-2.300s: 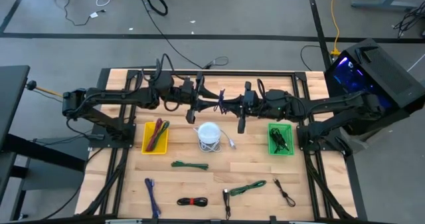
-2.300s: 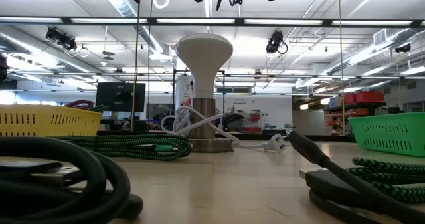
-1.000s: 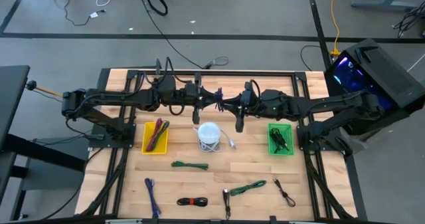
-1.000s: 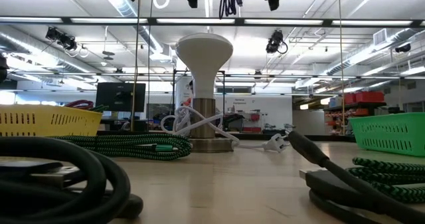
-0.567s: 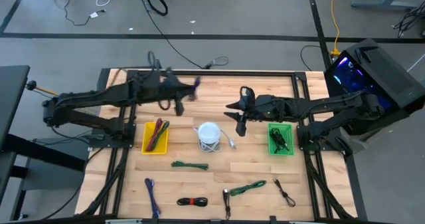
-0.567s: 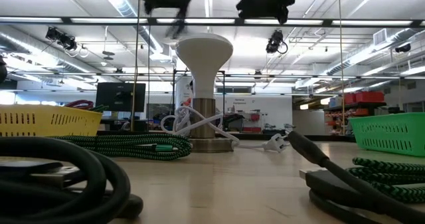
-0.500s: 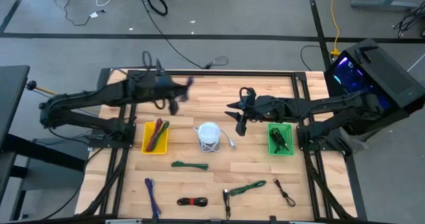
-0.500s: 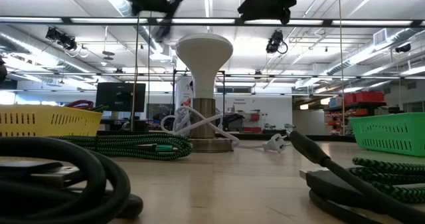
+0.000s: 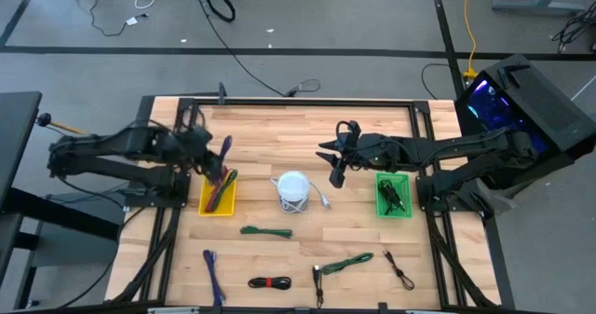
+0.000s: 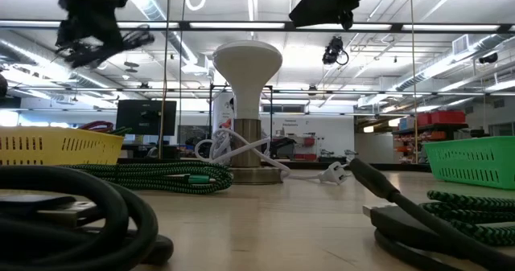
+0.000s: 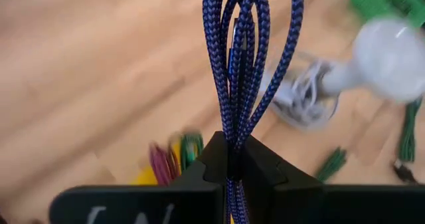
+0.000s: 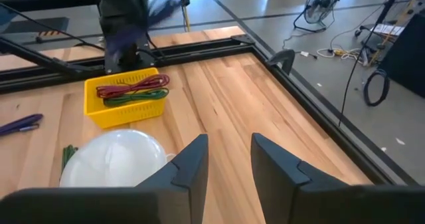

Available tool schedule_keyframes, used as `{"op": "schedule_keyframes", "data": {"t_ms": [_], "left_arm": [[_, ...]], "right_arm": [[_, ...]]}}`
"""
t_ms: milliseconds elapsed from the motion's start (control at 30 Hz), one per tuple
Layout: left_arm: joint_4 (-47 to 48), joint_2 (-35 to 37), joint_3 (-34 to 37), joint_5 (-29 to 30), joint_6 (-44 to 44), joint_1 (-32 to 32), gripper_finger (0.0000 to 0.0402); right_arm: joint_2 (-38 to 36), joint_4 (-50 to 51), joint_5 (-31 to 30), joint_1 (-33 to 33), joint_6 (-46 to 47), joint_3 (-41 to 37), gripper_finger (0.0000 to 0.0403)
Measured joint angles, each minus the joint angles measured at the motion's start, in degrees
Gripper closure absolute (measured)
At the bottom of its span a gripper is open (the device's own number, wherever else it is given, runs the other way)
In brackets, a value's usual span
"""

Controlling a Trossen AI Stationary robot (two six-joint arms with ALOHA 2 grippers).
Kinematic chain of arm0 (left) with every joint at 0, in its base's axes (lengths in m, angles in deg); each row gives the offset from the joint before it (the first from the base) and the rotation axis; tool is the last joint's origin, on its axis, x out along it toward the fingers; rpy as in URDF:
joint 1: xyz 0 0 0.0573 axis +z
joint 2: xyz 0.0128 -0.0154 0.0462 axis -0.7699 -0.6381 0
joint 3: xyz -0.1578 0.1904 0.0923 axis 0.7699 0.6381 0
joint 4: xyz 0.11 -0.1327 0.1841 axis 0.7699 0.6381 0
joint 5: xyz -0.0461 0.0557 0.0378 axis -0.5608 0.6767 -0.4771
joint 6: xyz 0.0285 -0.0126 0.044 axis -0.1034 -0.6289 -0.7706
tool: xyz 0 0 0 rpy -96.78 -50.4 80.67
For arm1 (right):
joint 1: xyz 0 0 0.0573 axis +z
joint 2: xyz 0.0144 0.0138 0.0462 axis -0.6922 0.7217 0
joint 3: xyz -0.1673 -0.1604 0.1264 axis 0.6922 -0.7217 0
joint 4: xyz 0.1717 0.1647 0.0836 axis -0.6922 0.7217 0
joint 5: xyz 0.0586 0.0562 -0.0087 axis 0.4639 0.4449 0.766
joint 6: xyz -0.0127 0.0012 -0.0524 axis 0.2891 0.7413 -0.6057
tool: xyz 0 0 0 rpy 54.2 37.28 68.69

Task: Pick & Place USB Port
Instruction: Put the purple charger cable into the yellow bin

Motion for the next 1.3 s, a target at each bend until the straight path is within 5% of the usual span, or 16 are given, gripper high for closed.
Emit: {"op": "schedule_keyframes", "data": {"t_ms": [467, 1033, 1300], "left_arm": [[-11.5, 0.1, 18.8, -2.4, 22.4, -10.9, 0.0379], [-7.9, -2.3, 20.0, -2.6, 25.8, -13.1, 0.0375], [-9.1, -2.9, 20.0, -2.6, 25.2, -13.1, 0.0323]], "right_arm": [[0.0, -0.8, 0.0, 0.0, -0.8, 0.0, 0.0291], [0.0, -0.8, 0.0, 0.0, -1.7, 0.0, 0.0292], [-0.1, -1.2, 0.0, 0.0, -1.8, 0.0, 0.0292]]}}
